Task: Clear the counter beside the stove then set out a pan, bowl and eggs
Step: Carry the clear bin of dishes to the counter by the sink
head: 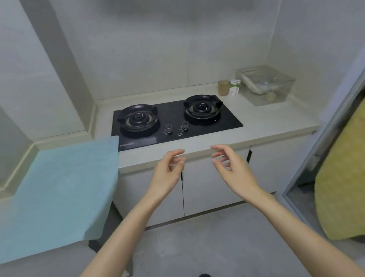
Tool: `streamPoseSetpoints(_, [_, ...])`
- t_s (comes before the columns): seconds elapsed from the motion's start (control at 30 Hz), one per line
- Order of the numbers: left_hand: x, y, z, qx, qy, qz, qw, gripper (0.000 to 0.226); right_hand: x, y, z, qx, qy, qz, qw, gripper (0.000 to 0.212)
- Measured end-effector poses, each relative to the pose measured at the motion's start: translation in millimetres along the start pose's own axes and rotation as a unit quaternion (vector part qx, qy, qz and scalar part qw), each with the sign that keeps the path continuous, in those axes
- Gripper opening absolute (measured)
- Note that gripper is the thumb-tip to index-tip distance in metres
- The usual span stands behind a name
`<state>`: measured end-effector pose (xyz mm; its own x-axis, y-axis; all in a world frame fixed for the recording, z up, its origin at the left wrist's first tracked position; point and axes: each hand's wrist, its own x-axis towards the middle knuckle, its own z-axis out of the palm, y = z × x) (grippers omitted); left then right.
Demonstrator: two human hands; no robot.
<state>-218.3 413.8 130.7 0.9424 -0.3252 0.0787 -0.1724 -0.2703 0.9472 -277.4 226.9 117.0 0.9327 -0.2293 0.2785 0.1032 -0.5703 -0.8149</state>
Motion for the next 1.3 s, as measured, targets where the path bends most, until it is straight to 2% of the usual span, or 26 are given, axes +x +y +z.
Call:
streamPoseSetpoints(0.37, [196, 17, 101, -0.014, -0.127, 0.005, 0.992, 0.027, 136, 90, -80, -0.045, 0.076, 0.074, 0.993, 0.033])
streamPoseSetpoints(0.67, [309, 31, 191, -0.027, -0.169, -0.019, 0.985, 0.031, 218, 170, -151, -0.100, 0.103, 0.099, 0.985, 0.034])
streamPoseSetpoints(0.93, [411, 39, 291, -0.043, -0.154, -0.040, 0.986, 0.036, 313, 271, -227, -0.140, 0.082, 0.097, 0.982, 0.037])
streamPoseSetpoints(1.3, [531, 56, 405, -0.073, -0.085, -0.130, 0.985, 0.041, 448, 385, -323, -0.147, 0.004, 0.084, 0.986, 0.038])
